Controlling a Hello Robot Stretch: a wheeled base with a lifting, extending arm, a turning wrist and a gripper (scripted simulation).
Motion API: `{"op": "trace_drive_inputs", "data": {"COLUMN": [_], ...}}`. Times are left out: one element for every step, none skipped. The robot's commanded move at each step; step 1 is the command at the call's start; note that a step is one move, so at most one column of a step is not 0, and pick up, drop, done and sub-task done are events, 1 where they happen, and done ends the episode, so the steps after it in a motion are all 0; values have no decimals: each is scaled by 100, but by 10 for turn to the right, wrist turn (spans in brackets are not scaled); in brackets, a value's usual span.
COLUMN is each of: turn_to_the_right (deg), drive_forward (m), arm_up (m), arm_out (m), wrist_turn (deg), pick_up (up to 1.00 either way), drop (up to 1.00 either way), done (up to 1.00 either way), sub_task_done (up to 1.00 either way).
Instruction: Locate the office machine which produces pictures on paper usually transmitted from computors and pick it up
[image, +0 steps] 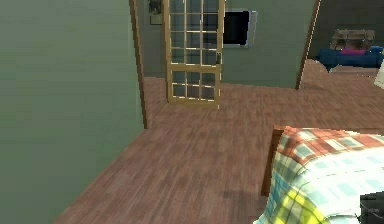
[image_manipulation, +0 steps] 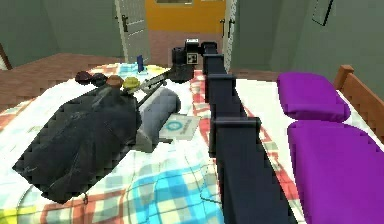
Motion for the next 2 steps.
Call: {"op": "trace_drive_inputs", "data": {"turn_to_the_right": [0,0], "drive_forward": [0,0], "arm_up": [0,0], "arm_out": [2,0], "wrist_turn": [0,30], "pick_up": [0,0], "drop": [0,0], "done": [0,0], "sub_task_done": [0,0]}}
